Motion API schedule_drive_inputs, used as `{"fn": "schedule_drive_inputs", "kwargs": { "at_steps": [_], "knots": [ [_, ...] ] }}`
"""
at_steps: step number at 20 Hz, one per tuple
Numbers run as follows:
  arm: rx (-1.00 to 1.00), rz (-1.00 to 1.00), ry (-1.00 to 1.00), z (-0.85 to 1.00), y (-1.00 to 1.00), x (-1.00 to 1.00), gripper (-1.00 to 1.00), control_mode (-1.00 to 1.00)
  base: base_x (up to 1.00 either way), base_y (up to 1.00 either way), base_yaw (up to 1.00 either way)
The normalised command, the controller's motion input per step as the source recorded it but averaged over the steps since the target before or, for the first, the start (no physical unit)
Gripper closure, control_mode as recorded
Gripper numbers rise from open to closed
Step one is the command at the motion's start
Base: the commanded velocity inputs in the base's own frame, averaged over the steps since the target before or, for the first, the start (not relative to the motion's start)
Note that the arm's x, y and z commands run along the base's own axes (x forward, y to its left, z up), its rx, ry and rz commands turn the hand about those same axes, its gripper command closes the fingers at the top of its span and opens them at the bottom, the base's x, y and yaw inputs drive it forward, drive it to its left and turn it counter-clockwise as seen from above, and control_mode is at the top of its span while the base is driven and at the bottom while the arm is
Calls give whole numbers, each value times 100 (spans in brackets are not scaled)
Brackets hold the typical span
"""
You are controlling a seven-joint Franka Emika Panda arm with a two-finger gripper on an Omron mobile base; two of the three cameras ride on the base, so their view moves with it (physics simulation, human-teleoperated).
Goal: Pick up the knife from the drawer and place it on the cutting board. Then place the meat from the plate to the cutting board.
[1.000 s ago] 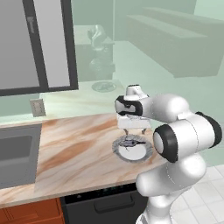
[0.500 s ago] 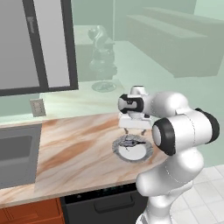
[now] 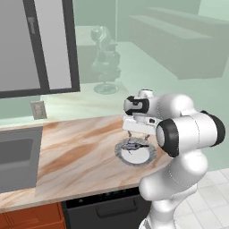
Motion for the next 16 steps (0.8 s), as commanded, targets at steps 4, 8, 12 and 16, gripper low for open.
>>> {"fn": "schedule_drive_inputs", "kwargs": {
  "at_steps": [4, 8, 12, 16],
  "knots": [
    [0, -16, 0, -23, 0, 5, -100, -100, 0, 0, 0],
    [0, -19, 0, -19, 0, 3, -100, -100, 0, 0, 0],
    [0, -19, 0, -15, 0, 0, -100, -100, 0, 0, 0],
    [0, -17, 0, -7, 0, 0, -100, -100, 0, 0, 0]
  ]
}}
